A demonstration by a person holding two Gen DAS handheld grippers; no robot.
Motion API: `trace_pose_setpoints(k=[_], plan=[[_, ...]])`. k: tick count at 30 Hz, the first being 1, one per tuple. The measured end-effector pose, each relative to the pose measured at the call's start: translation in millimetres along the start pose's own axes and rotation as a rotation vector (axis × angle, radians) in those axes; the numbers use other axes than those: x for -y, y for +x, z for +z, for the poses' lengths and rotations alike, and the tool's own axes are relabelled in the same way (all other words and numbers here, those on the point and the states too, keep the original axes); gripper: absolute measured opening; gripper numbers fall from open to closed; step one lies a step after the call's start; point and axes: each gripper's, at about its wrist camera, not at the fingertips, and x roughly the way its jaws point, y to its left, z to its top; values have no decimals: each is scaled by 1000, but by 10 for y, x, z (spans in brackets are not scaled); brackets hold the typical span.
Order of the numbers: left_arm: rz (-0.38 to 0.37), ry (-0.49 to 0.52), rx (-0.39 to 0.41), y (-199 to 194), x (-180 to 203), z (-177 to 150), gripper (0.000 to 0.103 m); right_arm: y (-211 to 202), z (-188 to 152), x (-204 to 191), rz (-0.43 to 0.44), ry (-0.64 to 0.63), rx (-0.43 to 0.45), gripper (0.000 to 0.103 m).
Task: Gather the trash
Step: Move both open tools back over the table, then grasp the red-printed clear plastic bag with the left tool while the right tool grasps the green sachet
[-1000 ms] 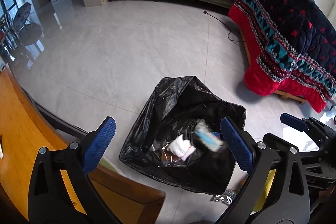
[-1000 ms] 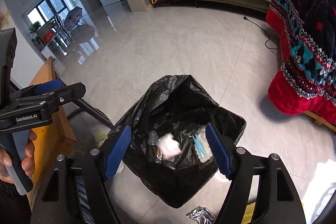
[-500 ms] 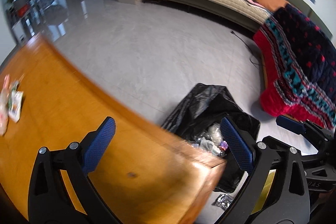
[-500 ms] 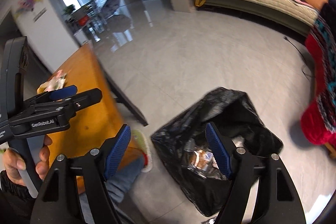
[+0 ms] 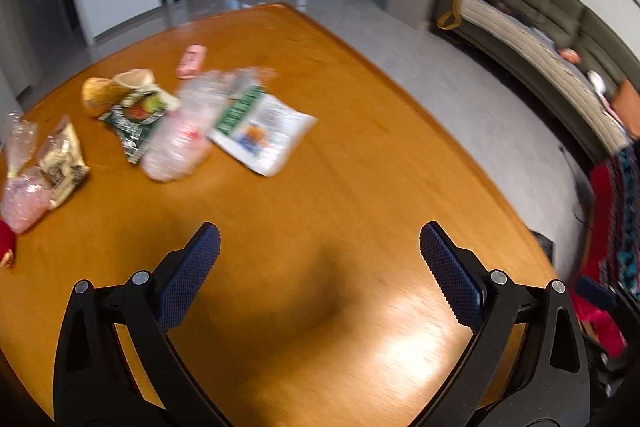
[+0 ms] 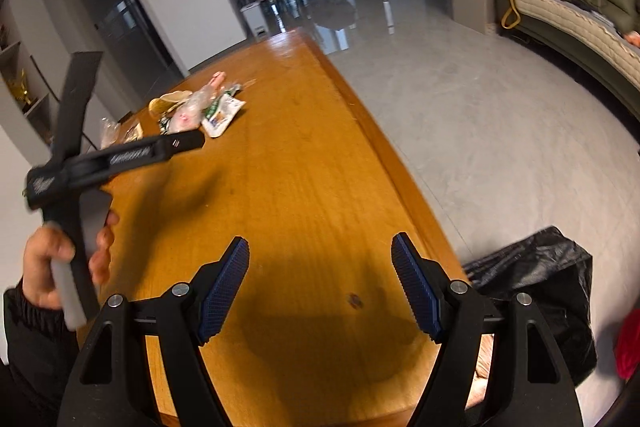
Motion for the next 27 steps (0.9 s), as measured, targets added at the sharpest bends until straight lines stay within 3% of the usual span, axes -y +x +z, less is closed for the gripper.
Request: trace_pose_setpoints(k=[4, 11, 13, 15, 19, 22, 27], plan=[[54, -70, -16, 284, -361, 265, 97, 154, 77, -140, 12, -26, -19, 74], [66, -103, -37, 641, -620, 519, 88, 428, 224, -369, 22, -76, -54, 74], [66, -96, -30, 672, -645, 560, 78, 497, 298, -439, 26, -94, -57, 74], [55, -101, -32, 696, -706, 595, 58, 560, 377, -517, 35, -116, -56, 74], [-40, -180, -60, 748, -985, 644, 30, 847, 736, -807, 114, -173, -61, 74], [-127, -242, -67, 705, -1193, 625, 27, 1120, 996, -998, 140, -200, -76, 74], [-121, -215, -78, 608, -1233, 529, 26, 1677, 1316, -1217, 152, -166, -146, 68]])
